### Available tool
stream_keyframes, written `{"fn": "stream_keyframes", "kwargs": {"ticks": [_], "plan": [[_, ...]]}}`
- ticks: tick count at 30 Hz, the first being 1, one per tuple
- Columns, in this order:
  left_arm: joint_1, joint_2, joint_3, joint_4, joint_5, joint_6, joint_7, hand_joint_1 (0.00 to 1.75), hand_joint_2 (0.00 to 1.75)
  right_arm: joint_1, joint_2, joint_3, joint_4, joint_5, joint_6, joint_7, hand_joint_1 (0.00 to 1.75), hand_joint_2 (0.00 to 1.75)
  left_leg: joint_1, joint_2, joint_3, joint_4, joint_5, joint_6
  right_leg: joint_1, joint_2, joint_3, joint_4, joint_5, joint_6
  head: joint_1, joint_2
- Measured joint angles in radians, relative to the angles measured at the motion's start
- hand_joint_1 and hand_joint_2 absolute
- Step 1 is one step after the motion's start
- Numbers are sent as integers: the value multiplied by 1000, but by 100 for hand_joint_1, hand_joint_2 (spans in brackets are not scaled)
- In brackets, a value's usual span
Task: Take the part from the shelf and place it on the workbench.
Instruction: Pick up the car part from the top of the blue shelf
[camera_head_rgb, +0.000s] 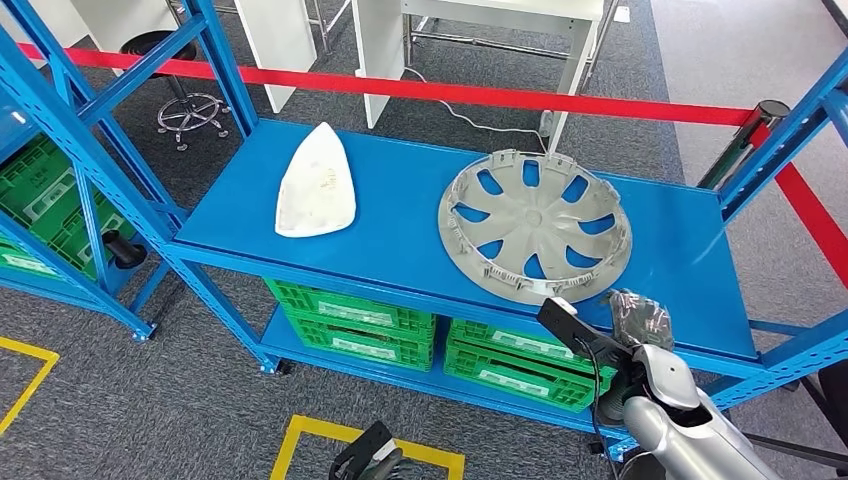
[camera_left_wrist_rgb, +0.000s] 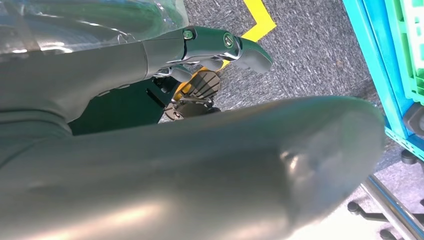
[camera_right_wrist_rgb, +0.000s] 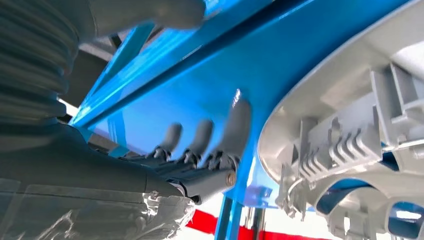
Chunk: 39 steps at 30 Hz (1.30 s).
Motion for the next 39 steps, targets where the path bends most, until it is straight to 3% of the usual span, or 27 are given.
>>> {"fn": "stream_keyframes", "kwargs": {"ticks": [1, 16, 39], "plan": [[0, 0, 0, 0, 0, 0, 0, 0, 0, -1, 0, 0, 0, 6, -2, 0, 0, 0, 0, 0, 0, 0, 0, 0, 0, 0, 0, 0, 0, 0, 0, 0], [2, 0, 0, 0, 3, 0, 0, 0, 0, -13, -4, 1, -33, 101, -92, 9, 0, 0, 0, 0, 0, -1, -1, -1, 0, 0, 0, 0, -1, -1, 0, 0], [-6, -4, -1, 0, -6, 0, -5, 0, 0, -111, -7, 2, -107, 158, -52, 20, 0, 0, 0, 0, 0, -1, -1, -1, 0, 0, 0, 0, -1, -1, 0, 0]]}}
